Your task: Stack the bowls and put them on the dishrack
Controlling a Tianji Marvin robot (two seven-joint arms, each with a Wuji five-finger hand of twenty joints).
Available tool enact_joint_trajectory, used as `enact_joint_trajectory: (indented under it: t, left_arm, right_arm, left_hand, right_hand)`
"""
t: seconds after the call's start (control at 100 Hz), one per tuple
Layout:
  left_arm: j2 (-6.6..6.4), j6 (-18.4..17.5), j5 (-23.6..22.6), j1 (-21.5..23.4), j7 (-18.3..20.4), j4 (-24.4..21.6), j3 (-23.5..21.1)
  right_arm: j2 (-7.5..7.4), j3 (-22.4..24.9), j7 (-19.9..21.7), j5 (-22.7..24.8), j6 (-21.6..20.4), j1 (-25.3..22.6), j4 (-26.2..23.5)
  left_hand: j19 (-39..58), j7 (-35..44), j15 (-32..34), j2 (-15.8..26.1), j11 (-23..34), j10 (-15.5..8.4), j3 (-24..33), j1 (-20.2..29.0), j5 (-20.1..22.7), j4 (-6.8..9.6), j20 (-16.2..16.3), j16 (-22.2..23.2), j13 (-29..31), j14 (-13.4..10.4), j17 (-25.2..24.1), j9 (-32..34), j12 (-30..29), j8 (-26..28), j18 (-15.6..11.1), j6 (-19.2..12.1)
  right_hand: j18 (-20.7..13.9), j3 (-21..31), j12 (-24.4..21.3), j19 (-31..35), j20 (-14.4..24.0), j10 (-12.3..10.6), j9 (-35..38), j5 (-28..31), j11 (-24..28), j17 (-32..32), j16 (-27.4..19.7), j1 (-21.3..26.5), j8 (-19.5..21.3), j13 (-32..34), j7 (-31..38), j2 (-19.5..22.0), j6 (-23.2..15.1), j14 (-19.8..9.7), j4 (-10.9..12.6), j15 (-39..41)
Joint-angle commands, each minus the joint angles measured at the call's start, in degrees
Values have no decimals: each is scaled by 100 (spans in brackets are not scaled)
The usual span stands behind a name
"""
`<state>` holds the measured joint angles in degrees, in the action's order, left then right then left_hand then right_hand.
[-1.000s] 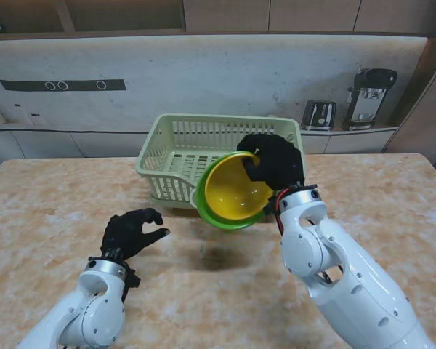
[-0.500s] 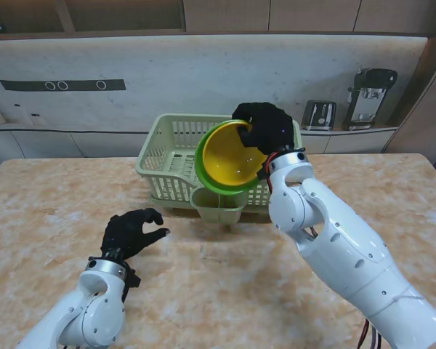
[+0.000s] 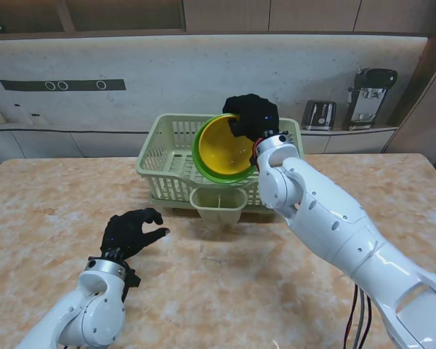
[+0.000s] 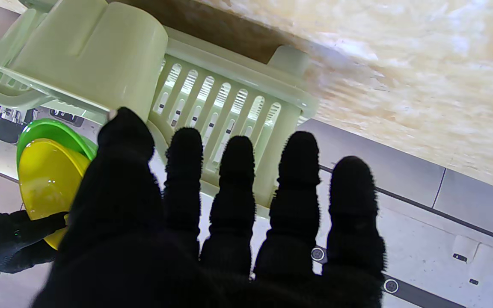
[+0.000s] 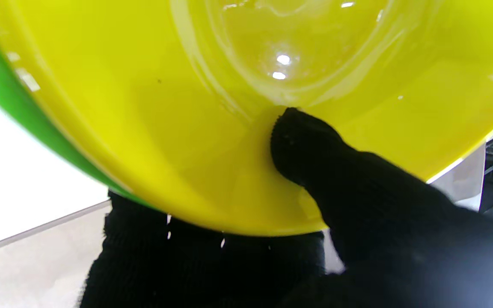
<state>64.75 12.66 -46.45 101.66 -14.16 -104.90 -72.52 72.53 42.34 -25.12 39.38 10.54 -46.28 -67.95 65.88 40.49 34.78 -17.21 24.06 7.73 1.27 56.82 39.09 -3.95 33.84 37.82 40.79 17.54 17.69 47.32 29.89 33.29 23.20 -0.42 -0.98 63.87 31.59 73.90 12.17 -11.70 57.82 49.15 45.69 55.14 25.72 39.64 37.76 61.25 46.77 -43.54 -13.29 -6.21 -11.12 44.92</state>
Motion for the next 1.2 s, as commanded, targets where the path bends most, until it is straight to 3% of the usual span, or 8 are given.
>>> enact_joint_trajectory:
  t: [0.0, 0.27, 0.57, 0.81, 0.83, 0.86, 1.19]
  left_arm:
    - [24, 6, 10, 30, 59, -39, -9]
    - [31, -1, 55, 60, 50, -58, -50]
    - [39, -12, 97, 83, 34, -69, -78]
    - [37, -35, 119, 78, 55, -65, -80]
    - [36, -41, 124, 78, 60, -64, -82]
    - [34, -54, 133, 74, 71, -60, -84]
    - [34, -85, 172, 34, 88, -15, -42]
  right_arm:
    - [117, -15, 30, -5, 65, 115, 38]
    - [344, -432, -130, -132, 209, 629, 821]
    - [734, -904, -340, -479, 250, 1155, 1893]
    - [1034, -1276, -478, -676, 55, 1467, 2726]
    - [1057, -1303, -484, -691, 36, 1484, 2783]
    - [1088, -1339, -493, -711, 9, 1507, 2860]
    - [1347, -1760, -556, -738, -212, 1753, 3564]
  left_hand:
    - [134, 76, 72, -76, 94, -95, -20, 59, -69, 154, 92, 75, 92, -45, -5, 53, 102, -29, -88, -116]
    - [130, 70, 75, -60, 94, -87, -23, 47, -65, 153, 91, 76, 89, -35, -11, 55, 103, -31, -78, -106]
    - [135, 62, 75, -61, 92, -89, -25, 51, -65, 154, 94, 76, 90, -29, -11, 61, 102, -32, -76, -105]
    - [131, 57, 76, -61, 91, -83, -29, 45, -54, 154, 93, 77, 92, -30, -18, 68, 102, -30, -77, -107]
    - [131, 56, 77, -55, 90, -84, -28, 43, -55, 154, 93, 77, 95, -33, -17, 66, 102, -31, -77, -107]
    - [131, 56, 75, -57, 88, -81, -28, 45, -53, 154, 93, 77, 91, -34, -16, 62, 101, -30, -77, -108]
    - [133, 46, 75, -42, 85, -86, -33, 35, -55, 154, 95, 76, 94, -38, -16, 64, 102, -28, -79, -104]
  right_hand:
    - [-422, 482, -123, -36, -81, -390, -20, 868, -60, 88, 138, 891, 338, 227, 956, 1008, -1008, -453, 272, 178]
    - [-399, 429, -284, -161, -194, -384, -84, 784, -81, -31, 69, 897, 222, 132, 870, 1099, -974, -463, 262, 107]
    - [-311, 427, -416, -175, -486, -365, -102, 752, -62, -161, 32, 899, 119, 59, 852, 1134, -963, -463, 278, 120]
    - [-210, 428, -496, -186, -761, -372, -142, 714, -52, -351, -6, 913, 39, -28, 835, 1171, -965, -469, 279, 94]
    - [-197, 443, -553, -57, -1080, -374, -161, 706, -16, -377, -3, 918, -45, -49, 850, 1162, -955, -463, 259, 105]
    - [-183, 443, -573, -23, -1179, -375, -177, 694, -14, -404, -7, 919, -72, -70, 852, 1158, -947, -459, 254, 98]
    - [-138, 367, -658, -97, -1315, -351, -381, 522, -83, -694, -58, 946, -188, -310, 721, 1175, -848, -421, 210, -24]
